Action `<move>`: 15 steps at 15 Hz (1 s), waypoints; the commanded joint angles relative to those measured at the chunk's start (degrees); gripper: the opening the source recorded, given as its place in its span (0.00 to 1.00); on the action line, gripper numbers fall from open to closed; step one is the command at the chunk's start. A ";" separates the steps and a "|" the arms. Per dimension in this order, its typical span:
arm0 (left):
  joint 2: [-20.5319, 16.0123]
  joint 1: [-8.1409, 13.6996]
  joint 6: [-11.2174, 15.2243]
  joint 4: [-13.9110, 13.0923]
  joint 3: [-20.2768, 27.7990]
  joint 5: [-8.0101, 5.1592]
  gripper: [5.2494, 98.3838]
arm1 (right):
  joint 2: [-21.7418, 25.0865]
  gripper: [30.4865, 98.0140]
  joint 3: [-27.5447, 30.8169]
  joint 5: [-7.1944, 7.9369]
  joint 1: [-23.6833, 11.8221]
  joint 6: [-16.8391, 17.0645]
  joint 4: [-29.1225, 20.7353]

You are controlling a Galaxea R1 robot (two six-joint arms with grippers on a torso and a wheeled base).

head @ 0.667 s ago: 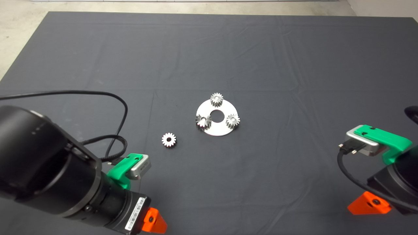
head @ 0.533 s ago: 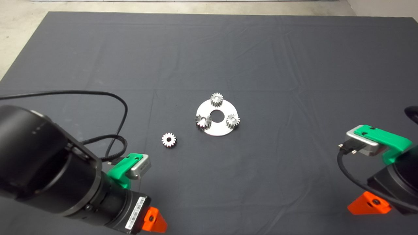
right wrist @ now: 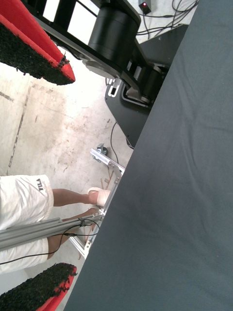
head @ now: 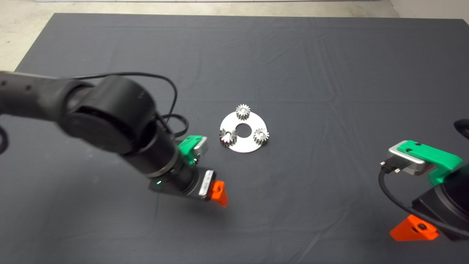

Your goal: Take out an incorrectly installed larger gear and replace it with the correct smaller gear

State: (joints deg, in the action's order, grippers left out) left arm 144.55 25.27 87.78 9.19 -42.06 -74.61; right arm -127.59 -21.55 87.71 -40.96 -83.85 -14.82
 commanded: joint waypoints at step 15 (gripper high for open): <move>16.78 0.75 -19.59 2.15 -31.23 -5.46 1.00 | -0.17 0.98 0.30 6.86 -1.05 -0.09 1.46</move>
State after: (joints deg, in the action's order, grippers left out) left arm 159.65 25.25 71.77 10.97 -70.57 -78.60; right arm -127.62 -21.53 87.78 -40.95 -83.85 -14.80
